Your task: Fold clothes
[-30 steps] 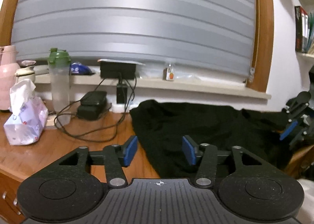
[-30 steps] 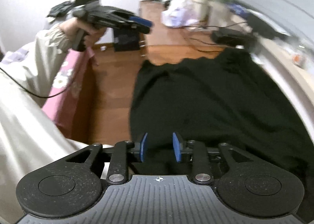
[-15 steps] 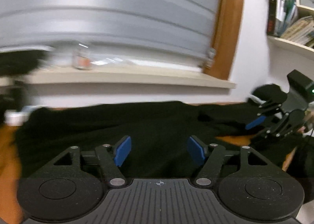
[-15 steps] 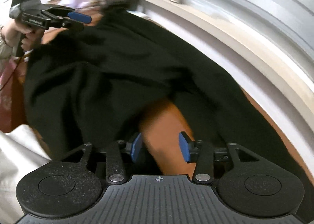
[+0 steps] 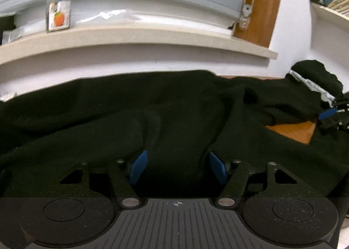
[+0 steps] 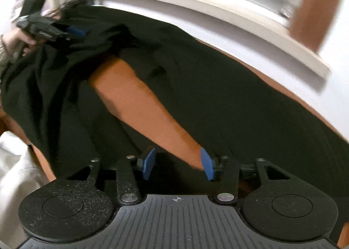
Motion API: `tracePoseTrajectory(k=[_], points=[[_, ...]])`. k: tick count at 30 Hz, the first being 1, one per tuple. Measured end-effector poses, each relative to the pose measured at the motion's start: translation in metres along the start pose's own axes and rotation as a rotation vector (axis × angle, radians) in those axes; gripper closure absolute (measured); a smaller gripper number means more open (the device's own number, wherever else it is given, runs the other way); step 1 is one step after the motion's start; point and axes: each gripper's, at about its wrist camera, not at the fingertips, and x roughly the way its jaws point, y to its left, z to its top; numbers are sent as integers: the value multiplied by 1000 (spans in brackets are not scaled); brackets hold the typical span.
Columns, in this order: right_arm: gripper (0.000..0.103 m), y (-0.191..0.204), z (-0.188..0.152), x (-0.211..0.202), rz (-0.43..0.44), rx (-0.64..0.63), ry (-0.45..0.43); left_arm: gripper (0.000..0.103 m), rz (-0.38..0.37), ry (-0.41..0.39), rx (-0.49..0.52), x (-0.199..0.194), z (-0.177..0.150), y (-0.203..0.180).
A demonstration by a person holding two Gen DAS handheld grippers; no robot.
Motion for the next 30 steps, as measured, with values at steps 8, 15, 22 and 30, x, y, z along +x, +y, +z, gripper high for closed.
tracePoseTrajectory(k=[8, 15, 22, 30], points=[[53, -36, -45, -12, -47, 170, -68, 47, -44, -4, -42, 3, 11, 35], [52, -52, -86, -47, -128, 262, -114, 41, 69, -12, 101, 7, 15, 3], [51, -53, -113, -65, -205, 285, -91, 34, 16, -46, 222, -6, 20, -68], [44, -50, -136, -86, -262, 290, -89, 33, -177, -42, 414, -12, 14, -171]])
